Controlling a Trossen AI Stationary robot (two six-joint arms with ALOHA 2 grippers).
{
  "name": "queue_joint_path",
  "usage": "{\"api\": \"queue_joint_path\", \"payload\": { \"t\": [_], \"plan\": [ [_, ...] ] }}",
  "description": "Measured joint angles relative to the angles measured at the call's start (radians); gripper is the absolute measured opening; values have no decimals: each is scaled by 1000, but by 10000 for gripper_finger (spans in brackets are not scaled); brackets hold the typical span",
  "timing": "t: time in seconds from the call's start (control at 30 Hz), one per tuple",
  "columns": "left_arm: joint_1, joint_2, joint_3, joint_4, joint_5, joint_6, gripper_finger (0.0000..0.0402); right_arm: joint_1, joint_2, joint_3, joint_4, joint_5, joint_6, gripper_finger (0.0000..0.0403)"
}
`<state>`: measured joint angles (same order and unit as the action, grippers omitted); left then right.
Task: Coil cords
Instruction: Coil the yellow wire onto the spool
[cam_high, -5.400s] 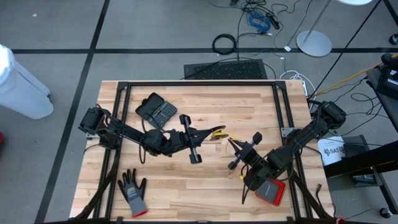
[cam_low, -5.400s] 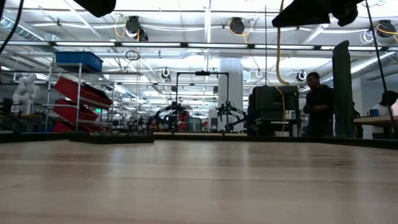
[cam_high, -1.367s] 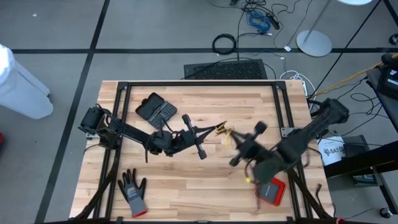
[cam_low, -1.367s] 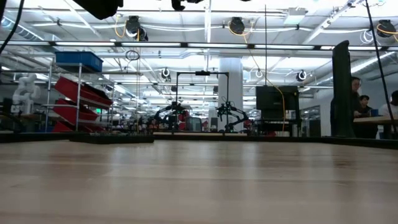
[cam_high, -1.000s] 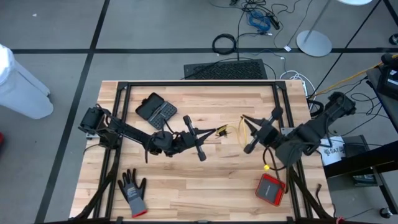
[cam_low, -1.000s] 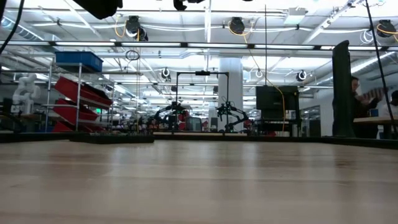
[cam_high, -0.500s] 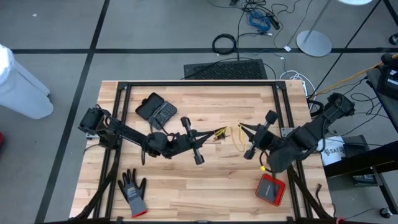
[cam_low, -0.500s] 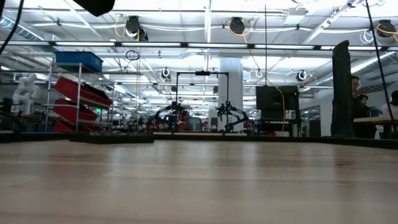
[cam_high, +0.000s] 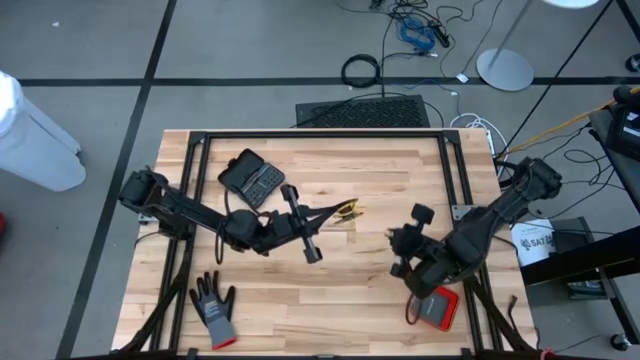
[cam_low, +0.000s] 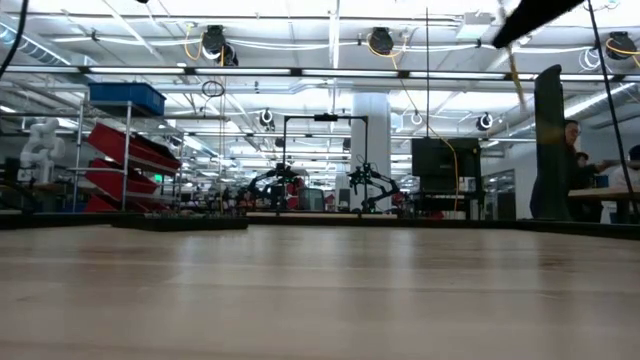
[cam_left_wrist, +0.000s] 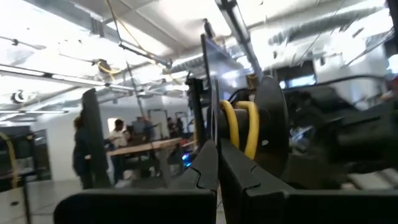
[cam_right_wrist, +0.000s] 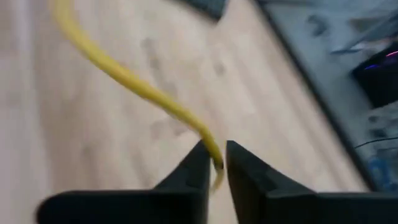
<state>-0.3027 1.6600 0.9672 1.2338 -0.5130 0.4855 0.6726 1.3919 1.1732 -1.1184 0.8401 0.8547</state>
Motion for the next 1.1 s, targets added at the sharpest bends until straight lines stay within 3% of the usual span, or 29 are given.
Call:
{"api": "queue_joint_path", "payload": {
  "t": [0.1,0.2,0.37,0.53,0.8,0.93,1.1],
  "plan": [
    [0,-10,0,-40,-22,13,2,37,1,0,3,-68,2,88],
    [0,-10,0,-43,-34,19,2,81,0,0,22,-71,-16,140],
    [0,-10,0,-41,-38,19,2,120,4,0,199,61,-96,219],
    [0,-10,0,-37,-40,18,2,106,67,-12,420,273,-168,262],
    [-8,-10,0,-13,-33,18,2,60,205,-16,462,476,-165,244],
    [-8,-10,0,-17,46,19,2,59,214,-16,465,463,-197,215],
    [-9,-10,0,-17,105,10,2,59,164,-16,551,368,-319,187]
  ]
}}
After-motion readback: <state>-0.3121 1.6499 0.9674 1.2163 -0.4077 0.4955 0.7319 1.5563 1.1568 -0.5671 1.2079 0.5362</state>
